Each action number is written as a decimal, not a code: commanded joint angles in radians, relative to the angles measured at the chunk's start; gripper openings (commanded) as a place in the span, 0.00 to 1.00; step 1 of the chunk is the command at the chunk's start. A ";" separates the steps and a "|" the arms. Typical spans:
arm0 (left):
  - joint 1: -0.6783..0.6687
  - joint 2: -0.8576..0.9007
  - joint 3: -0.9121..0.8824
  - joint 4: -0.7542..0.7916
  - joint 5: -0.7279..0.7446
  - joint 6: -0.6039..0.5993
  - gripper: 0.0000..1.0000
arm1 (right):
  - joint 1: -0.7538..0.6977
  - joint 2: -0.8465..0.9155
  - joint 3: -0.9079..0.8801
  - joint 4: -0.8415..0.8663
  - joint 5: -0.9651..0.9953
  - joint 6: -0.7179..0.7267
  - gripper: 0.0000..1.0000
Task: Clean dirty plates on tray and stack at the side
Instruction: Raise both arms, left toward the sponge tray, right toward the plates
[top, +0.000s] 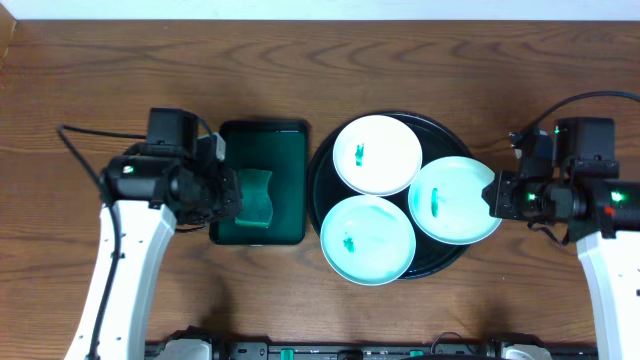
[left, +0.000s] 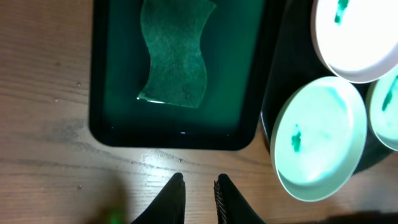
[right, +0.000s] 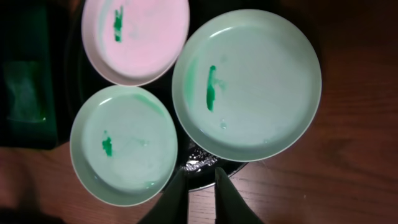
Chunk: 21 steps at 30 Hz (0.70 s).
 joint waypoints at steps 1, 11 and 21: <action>-0.009 0.012 -0.031 0.028 -0.038 -0.068 0.19 | -0.003 0.035 -0.008 0.001 0.015 -0.023 0.25; -0.009 0.018 -0.060 0.086 -0.039 -0.085 0.43 | 0.009 0.144 -0.073 0.058 -0.043 0.015 0.46; -0.009 0.018 -0.061 0.100 -0.038 -0.085 0.89 | 0.188 0.283 -0.114 0.227 0.035 0.014 0.47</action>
